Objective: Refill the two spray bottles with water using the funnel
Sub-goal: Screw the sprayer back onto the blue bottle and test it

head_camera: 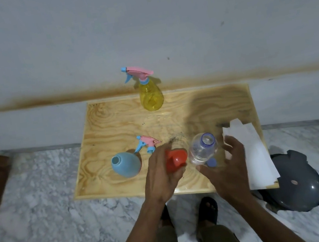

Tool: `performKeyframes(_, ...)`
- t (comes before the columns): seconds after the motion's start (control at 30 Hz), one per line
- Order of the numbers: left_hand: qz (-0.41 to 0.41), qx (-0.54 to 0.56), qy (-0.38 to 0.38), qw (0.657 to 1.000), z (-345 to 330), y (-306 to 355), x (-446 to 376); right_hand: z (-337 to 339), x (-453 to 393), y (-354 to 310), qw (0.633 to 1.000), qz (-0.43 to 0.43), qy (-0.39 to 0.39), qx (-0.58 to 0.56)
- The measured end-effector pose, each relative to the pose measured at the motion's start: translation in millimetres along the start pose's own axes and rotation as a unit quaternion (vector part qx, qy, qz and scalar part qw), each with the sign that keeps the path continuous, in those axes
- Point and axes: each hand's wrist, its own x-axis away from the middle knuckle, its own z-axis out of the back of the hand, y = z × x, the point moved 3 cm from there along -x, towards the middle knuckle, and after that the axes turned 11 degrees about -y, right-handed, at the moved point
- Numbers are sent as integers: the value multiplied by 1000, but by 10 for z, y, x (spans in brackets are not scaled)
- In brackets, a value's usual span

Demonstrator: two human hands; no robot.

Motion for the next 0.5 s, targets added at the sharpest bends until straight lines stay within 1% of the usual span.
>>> performKeyframes(0.1,-19,50,100,994,160,35,406,-50,363,-34,997,-45,56,-14)
performKeyframes(0.13,-4,67,127,990,198,-22,549,-119,476,-62,996,-61,59,-10)
performKeyframes(0.2,61,101,180,977,249,-290,778,-351,590,-126,997,-59,34,27)
performKeyframes(0.27,131,129,219,958,322,-625,894,-661,537,-227,997,-6,-9,72)
performKeyframes(0.33,168,138,233,948,453,-898,878,-1011,332,-332,986,69,-45,142)
performKeyframes(0.4,161,138,219,952,598,-1060,755,-1335,12,-468,956,116,-40,266)
performKeyframes(0.47,116,140,192,964,726,-1113,590,-1581,-349,-600,916,101,-35,387)
performKeyframes(0.5,94,141,178,969,768,-1134,514,-1671,-519,-630,899,71,-58,429)
